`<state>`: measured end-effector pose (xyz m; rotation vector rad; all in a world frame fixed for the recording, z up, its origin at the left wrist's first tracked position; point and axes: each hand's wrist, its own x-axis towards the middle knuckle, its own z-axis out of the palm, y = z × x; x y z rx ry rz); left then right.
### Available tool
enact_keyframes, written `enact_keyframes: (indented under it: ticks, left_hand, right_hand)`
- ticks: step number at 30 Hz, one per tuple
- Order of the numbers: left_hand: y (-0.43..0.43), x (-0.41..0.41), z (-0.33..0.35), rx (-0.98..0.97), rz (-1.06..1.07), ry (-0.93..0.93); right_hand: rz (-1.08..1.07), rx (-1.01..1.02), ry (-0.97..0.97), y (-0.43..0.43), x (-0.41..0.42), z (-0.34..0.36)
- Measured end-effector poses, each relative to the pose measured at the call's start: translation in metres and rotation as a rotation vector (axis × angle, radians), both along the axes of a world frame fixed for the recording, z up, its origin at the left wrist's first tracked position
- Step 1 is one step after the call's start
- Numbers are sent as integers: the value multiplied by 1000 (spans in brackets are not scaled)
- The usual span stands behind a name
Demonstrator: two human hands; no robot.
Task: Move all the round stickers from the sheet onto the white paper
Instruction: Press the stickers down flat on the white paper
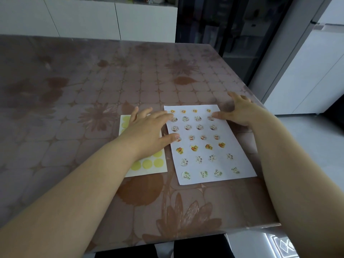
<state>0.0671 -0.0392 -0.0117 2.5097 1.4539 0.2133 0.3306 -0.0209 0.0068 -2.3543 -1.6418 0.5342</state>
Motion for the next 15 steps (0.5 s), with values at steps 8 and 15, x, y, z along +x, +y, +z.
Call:
enact_keyframes:
  ticks: [8, 15]
  left_hand:
    - [0, -1, 1, -24, -2, -9]
    - [1, 0, 3, -25, 7, -31]
  right_hand:
    - [14, 73, 13, -1, -10, 4]
    - [262, 74, -4, -5, -75, -1]
